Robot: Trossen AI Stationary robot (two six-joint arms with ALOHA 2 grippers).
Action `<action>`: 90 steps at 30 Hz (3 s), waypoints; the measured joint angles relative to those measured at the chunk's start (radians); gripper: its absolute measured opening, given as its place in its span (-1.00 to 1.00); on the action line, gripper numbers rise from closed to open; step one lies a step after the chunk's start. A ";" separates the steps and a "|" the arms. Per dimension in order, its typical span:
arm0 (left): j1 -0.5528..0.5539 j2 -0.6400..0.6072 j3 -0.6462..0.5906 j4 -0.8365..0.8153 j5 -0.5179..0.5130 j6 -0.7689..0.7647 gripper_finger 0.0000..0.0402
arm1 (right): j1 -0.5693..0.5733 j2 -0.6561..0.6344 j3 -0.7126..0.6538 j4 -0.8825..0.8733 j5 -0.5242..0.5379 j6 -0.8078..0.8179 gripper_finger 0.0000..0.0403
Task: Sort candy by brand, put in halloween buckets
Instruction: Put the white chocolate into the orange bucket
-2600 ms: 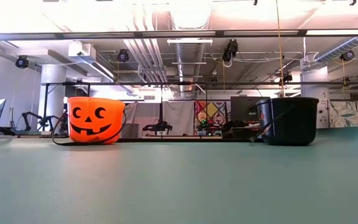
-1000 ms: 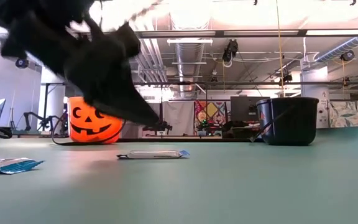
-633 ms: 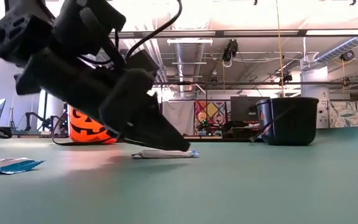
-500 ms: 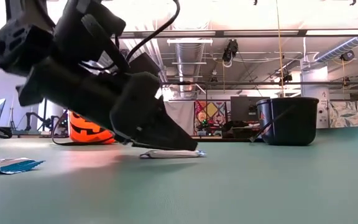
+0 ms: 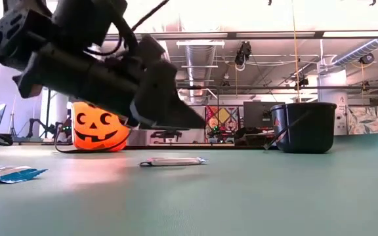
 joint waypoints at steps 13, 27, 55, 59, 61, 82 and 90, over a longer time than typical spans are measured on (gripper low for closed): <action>-0.002 0.155 0.018 0.008 -0.059 -0.207 0.29 | -0.009 0.000 -0.001 0.007 0.009 -0.026 -0.03; 0.000 0.287 0.085 0.075 -0.084 -0.103 -0.05 | -0.008 0.000 -0.001 0.011 -0.098 0.010 -0.03; 0.149 -0.577 -0.040 -0.631 -0.105 0.250 -0.51 | -0.008 0.006 -0.010 0.015 -0.149 0.027 -0.03; 0.385 -0.762 -0.047 -0.853 -0.107 0.253 -0.52 | -0.008 0.019 -0.011 0.021 -0.149 0.026 -0.03; 0.529 -0.831 -0.039 -0.896 -0.114 0.242 -0.52 | -0.008 0.024 -0.011 0.022 -0.149 0.026 -0.03; 1.251 -0.679 0.202 -1.515 0.226 -0.204 -0.13 | -0.004 0.033 -0.015 0.037 -0.149 0.078 -0.03; 1.109 -0.714 0.456 -1.661 0.404 -0.133 0.02 | -0.003 0.032 -0.015 0.038 -0.149 0.116 -0.03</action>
